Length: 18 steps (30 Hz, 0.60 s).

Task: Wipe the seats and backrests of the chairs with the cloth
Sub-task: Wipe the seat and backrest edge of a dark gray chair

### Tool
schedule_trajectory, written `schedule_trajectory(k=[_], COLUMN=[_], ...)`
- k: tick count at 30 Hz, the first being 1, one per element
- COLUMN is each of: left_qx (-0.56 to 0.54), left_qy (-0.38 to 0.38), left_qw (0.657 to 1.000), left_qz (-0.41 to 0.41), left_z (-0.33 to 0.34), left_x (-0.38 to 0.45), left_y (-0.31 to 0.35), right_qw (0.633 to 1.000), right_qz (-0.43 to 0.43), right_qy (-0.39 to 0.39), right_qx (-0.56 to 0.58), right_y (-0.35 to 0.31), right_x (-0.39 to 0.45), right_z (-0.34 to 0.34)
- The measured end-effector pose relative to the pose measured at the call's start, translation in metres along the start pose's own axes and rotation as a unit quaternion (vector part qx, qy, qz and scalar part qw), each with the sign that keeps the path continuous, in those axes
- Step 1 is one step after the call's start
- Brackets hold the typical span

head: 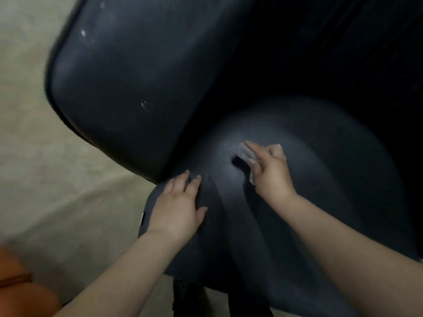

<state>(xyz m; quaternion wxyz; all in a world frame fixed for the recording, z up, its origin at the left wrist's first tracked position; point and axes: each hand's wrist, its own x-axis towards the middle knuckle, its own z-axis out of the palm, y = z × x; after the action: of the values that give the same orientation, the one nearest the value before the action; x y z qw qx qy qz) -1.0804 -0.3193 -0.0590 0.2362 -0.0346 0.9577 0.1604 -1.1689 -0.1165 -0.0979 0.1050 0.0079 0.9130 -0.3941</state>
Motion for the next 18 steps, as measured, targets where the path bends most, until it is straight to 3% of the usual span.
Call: schedule_trajectory(k=[3, 7, 12, 18], left_qx=[-0.002, 0.016, 0.055, 0.091], left_qy=[0.006, 0.034, 0.057, 0.022], left_qw=[1.000, 0.998, 0.992, 0.976], left_qz=[0.023, 0.056, 0.100, 0.197], left_z=[-0.035, -0.082, -0.132, -0.190], left_x=[-0.012, -0.034, -0.057, -0.058], left_y=[0.022, 0.042, 0.045, 0.029], right_qw=[0.994, 0.956, 0.952, 0.928], right_qz=[0.064, 0.182, 0.177, 0.223], right_qy=[0.044, 0.070, 0.045, 0.101], right_qx=[0.077, 0.217, 0.247, 0.281], right_y=[-0.021, -0.061, -0.108, -0.170], right_x=[-0.020, -0.045, -0.066, -0.075], right_z=[-0.037, -0.082, -0.115, -0.110])
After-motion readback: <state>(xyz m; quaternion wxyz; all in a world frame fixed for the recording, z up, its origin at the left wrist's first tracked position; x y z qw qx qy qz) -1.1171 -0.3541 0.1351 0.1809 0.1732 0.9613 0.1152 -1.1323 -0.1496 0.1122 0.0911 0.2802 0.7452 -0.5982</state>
